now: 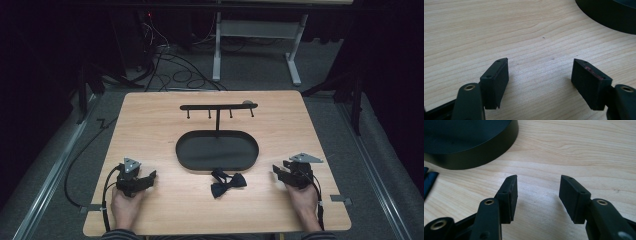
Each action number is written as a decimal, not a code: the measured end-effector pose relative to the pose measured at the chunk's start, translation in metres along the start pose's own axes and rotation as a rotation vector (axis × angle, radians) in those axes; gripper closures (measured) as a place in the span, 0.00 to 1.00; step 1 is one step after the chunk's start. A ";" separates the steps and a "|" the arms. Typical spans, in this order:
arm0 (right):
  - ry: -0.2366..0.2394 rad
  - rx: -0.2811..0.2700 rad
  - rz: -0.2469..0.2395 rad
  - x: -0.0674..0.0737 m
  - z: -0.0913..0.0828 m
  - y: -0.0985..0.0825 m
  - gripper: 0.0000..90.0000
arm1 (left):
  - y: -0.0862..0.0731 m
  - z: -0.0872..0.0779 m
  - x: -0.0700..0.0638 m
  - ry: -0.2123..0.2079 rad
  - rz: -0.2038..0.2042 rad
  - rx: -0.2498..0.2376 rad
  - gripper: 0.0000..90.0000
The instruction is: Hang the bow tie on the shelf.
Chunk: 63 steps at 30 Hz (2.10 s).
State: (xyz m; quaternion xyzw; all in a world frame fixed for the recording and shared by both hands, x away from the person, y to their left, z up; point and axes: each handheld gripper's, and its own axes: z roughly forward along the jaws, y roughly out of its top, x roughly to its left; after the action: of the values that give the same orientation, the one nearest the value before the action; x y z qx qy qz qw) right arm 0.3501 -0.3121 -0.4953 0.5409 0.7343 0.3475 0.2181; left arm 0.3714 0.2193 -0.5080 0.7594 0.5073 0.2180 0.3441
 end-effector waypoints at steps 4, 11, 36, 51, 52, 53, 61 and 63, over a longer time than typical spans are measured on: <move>0.014 -0.009 0.000 0.004 -0.003 -0.001 0.57 | 0.000 0.000 0.000 0.000 0.000 0.000 0.34; 0.043 -0.019 -0.008 0.012 -0.006 -0.002 0.59 | 0.000 0.000 0.000 0.001 0.000 0.000 0.34; 0.143 -0.033 -0.058 0.047 -0.009 0.002 0.62 | 0.000 0.000 0.000 0.000 0.000 0.000 0.34; 0.196 -0.033 -0.102 0.066 -0.006 0.006 0.64 | 0.000 0.000 0.000 -0.001 0.000 0.000 0.34; 0.205 -0.038 -0.109 0.069 -0.006 0.007 0.64 | 0.000 0.000 0.000 -0.001 0.000 0.000 0.34; 0.205 -0.038 -0.109 0.069 -0.006 0.007 0.64 | 0.000 0.000 0.000 -0.001 0.000 0.000 0.34; 0.238 -0.045 -0.135 0.080 -0.008 0.013 0.66 | 0.000 0.000 0.000 -0.002 -0.002 -0.001 0.34; 0.246 -0.047 -0.135 0.082 -0.008 0.014 0.66 | 0.000 0.000 0.000 -0.002 -0.002 -0.001 0.34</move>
State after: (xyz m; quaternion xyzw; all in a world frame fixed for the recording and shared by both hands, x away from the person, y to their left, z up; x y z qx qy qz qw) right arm 0.3273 -0.2340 -0.4755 0.4381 0.7819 0.4130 0.1619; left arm 0.3714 0.2195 -0.5080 0.7590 0.5076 0.2172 0.3450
